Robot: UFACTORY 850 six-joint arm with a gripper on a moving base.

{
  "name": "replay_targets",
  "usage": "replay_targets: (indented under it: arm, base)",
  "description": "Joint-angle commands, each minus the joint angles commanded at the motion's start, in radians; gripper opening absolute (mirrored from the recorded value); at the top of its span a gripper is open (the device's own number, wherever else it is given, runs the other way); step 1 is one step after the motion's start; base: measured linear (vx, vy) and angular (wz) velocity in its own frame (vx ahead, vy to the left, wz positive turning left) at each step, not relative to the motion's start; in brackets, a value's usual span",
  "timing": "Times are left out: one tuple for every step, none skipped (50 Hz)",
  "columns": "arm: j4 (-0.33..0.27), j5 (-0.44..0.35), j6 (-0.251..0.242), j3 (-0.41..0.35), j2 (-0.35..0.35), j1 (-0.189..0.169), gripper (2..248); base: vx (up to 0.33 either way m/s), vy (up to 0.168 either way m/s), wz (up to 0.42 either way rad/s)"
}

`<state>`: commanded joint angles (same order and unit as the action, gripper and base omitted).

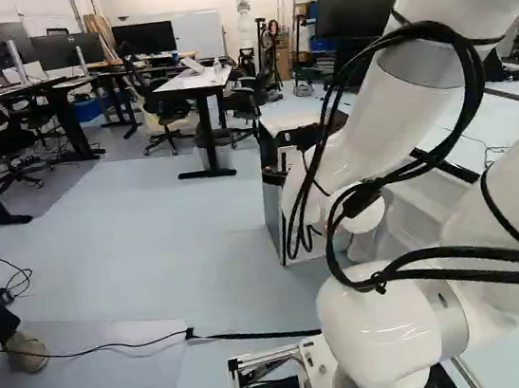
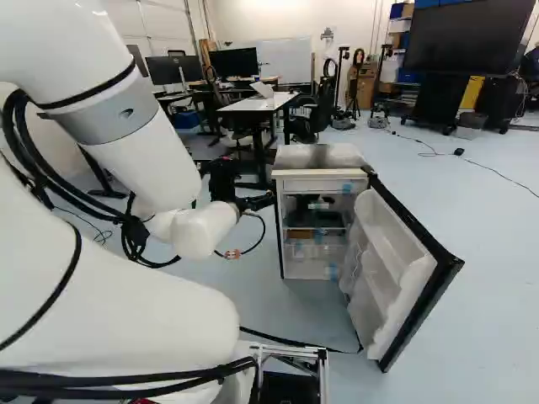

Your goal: Open the fridge door

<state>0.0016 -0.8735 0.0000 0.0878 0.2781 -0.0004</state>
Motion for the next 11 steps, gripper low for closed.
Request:
replay_targets:
  arm:
    - [-0.001,0.0,0.0,0.0,0.0,0.0,247]
    - [-0.001,0.0,0.0,0.0,0.001,0.0,247]
    - [-0.001,0.001,0.0,0.0,0.001,0.0,247]
    - [-0.002,0.001,0.0,0.0,0.001,0.0,247]
    - [-0.002,0.001,0.0,0.0,0.001,0.0,247]
    - [-0.002,0.001,0.0,0.0,0.001,0.0,247]
    - [-0.002,0.001,0.0,0.0,0.001,0.0,247]
    - [-0.002,0.001,0.0,0.0,0.001,0.0,247]
    - [-0.002,0.001,0.0,0.0,0.001,0.0,247]
    - [-0.002,0.001,0.0,0.0,0.001,0.0,247]
    - [-0.002,0.001,0.0,0.0,0.001,0.0,247]
  base:
    - [0.0,0.0,0.0]
    - [0.0,0.0,0.0]
    - [0.0,0.0,0.0]
    - [0.0,0.0,0.0]
    - [0.0,0.0,0.0]
    - [0.0,0.0,0.0]
    - [0.0,0.0,0.0]
    - [0.0,0.0,0.0]
    - [0.0,0.0,0.0]
    - [0.0,0.0,0.0]
    - [0.0,0.0,0.0]
